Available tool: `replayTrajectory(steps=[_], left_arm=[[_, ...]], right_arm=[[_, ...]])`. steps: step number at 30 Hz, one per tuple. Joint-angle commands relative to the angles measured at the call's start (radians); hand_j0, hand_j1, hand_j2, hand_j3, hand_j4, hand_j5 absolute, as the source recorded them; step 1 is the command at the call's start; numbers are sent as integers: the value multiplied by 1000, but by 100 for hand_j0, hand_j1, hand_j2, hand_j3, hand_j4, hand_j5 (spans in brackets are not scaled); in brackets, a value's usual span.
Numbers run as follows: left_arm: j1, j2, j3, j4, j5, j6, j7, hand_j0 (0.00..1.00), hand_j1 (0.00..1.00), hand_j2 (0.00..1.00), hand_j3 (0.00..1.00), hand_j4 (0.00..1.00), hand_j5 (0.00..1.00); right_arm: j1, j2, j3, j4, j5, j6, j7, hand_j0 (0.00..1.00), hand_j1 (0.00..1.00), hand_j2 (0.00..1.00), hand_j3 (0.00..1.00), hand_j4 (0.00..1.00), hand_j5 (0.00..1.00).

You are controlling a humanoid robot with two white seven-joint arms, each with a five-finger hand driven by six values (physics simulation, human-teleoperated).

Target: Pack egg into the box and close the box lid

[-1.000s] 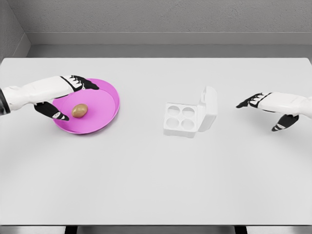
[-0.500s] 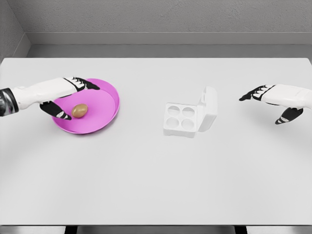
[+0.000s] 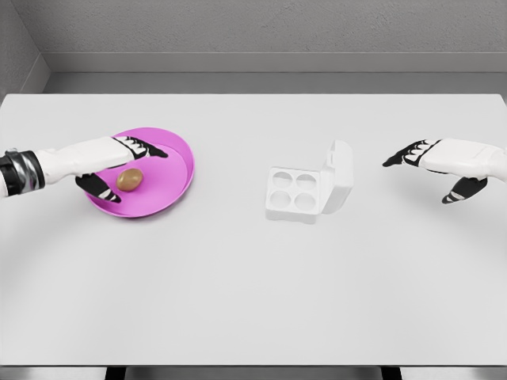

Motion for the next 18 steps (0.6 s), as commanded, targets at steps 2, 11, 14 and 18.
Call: replayTrajectory(steps=[2,11,14,18], left_arm=[[-3,-11,4,2,-21,3,0,100,100,100,100,100,100],[-15,-29,-4,65,-22,3,0,100,100,100,100,100,100],[-28,-41,-4,88,-22,3,0,100,100,100,100,100,100],[-31,-43,-4,113,-29,3,0,100,100,100,100,100,100]], right_arm=[[0,0,1,-1,-5,3,0,100,100,100,100,100,100],[3,2,1,2,-5,3,0,100,100,100,100,100,100],[8,5,1,2,-5,3,0,100,100,100,100,100,100],[14,3,1,2,-5,3,0,100,100,100,100,100,100]])
